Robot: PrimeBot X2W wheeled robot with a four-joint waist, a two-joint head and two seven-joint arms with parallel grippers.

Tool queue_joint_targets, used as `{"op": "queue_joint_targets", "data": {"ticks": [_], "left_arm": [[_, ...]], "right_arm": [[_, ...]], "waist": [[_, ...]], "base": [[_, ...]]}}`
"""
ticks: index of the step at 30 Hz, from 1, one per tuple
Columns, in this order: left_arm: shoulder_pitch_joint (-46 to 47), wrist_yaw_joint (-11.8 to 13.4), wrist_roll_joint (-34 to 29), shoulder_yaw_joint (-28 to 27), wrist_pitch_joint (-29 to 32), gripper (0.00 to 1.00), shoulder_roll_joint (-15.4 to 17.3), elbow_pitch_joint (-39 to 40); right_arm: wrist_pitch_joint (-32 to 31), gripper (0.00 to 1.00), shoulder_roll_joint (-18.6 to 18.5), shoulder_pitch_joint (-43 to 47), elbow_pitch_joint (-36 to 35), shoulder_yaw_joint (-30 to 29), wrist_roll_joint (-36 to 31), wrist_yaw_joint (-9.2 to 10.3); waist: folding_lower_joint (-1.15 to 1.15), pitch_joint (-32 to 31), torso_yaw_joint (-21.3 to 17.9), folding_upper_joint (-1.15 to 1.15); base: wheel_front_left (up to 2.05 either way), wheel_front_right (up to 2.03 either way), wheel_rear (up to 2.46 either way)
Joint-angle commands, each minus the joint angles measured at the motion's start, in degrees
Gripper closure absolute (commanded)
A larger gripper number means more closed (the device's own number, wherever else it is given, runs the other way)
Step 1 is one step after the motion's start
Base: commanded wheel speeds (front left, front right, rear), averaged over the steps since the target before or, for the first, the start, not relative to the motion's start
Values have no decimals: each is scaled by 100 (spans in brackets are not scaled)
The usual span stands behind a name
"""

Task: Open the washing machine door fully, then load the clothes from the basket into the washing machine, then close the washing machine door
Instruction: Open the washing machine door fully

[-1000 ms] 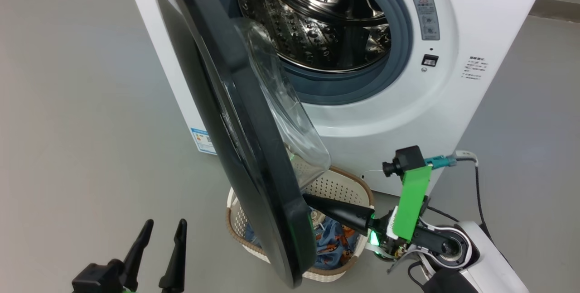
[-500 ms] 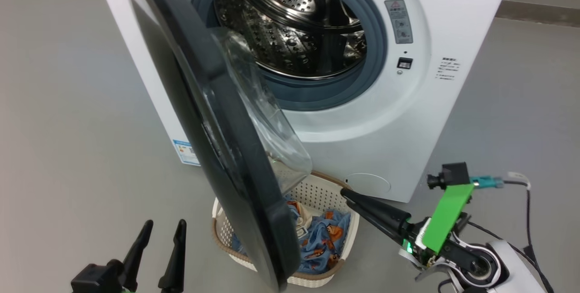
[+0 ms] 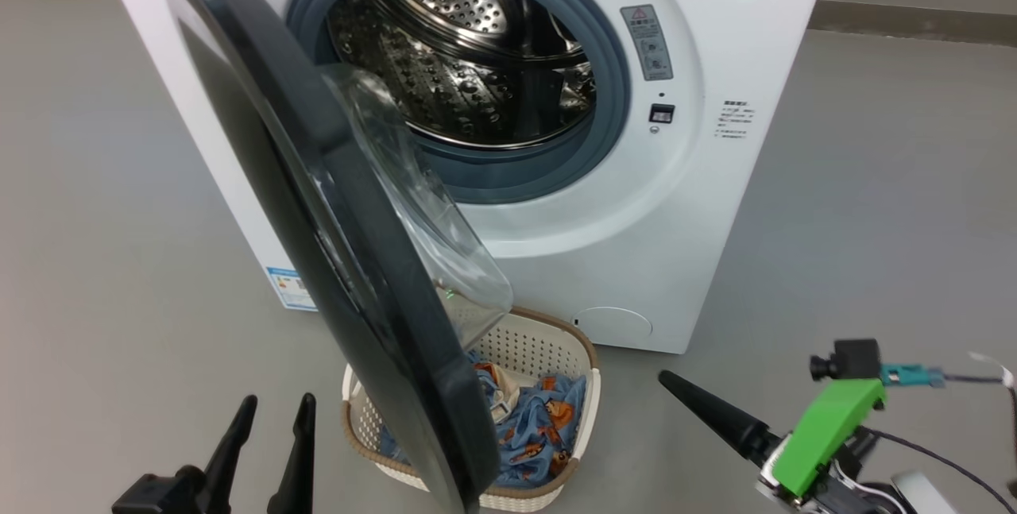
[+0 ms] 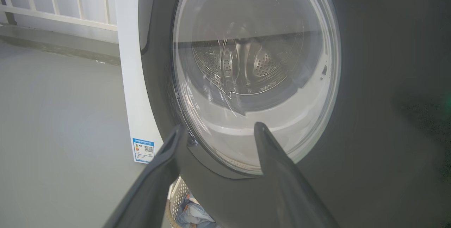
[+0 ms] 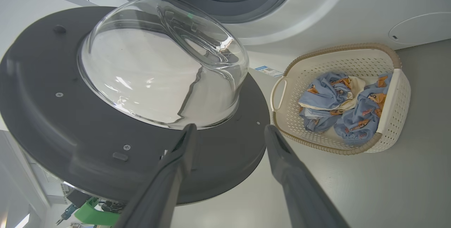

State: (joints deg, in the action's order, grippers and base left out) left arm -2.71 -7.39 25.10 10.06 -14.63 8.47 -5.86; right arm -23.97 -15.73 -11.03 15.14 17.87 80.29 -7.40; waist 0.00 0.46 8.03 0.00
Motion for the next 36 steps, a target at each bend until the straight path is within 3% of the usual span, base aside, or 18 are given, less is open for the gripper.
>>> {"op": "queue_joint_targets", "data": {"ticks": [1, 18, 25, 28, 36], "left_arm": [[42, -10, 12, -245, -37, 0, 93, 174], [-69, -10, 21, -256, -37, 0, 129, 207], [-105, -10, 7, -271, -37, 0, 150, 223], [-121, -10, 4, -287, -37, 0, 154, 232], [-130, -10, -5, -290, -37, 0, 141, 257]], "right_arm": [[202, 0, -141, 57, -109, 131, -93, -9], [2738, 0, -1036, 306, 947, 771, -1156, -9], [3803, 0, -1155, 273, 1569, 923, -1667, -9], [3887, 0, -1121, 239, 1712, 702, -2039, -9], [3895, 0, -658, 593, 1160, -726, -3795, -9]], "waist": [[0, -18, -56, 0], [0, -106, -235, 0], [0, -138, -275, 0], [0, -144, -294, 0], [0, -141, -279, 0]], "base": [[0, 0, 0], [0, 0, 0], [0, 0, 0], [0, 0, 0], [0, 0, 0]]}}
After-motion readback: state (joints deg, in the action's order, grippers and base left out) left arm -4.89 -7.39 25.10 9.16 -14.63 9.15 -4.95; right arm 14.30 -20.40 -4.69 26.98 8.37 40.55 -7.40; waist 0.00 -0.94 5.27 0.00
